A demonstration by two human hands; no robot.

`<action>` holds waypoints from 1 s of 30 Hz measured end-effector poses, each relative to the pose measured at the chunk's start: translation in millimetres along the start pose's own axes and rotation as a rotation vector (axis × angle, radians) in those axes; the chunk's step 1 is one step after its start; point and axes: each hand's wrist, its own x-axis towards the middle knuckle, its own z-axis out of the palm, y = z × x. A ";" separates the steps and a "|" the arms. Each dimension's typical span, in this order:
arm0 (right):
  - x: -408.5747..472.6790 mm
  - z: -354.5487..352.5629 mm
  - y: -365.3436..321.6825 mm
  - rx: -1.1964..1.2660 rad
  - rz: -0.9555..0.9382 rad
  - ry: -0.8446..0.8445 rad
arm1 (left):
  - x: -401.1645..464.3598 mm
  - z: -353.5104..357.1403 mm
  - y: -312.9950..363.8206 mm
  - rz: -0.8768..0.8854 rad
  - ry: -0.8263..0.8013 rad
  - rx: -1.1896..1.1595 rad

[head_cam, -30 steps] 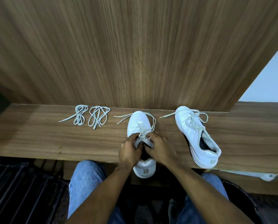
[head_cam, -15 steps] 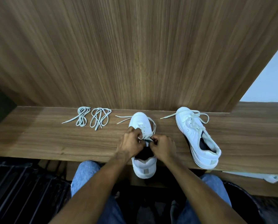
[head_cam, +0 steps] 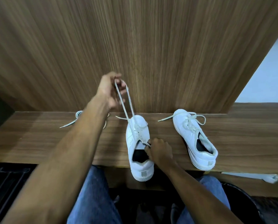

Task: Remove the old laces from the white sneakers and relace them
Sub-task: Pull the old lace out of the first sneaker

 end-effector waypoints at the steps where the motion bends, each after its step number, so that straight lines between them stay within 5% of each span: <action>1: 0.5 0.8 0.2 0.001 0.004 0.004 | 0.6 1.9 16.1 0.051 0.014 0.021; 5: 1.9 -0.9 -1.0 0.008 0.016 -0.009 | 2.3 10.2 45.2 0.226 0.148 0.147; 11: 0.6 -7.8 -2.9 -0.050 0.014 -0.042 | 14.5 -20.4 -67.5 0.134 0.370 0.912; 19: -1.1 -7.8 -3.9 -0.120 -0.043 -0.004 | -35.1 -38.1 -209.3 0.280 0.194 0.955; 30: 11.8 -11.8 7.4 0.250 0.152 -0.097 | -26.3 -39.2 -197.6 0.356 0.143 1.213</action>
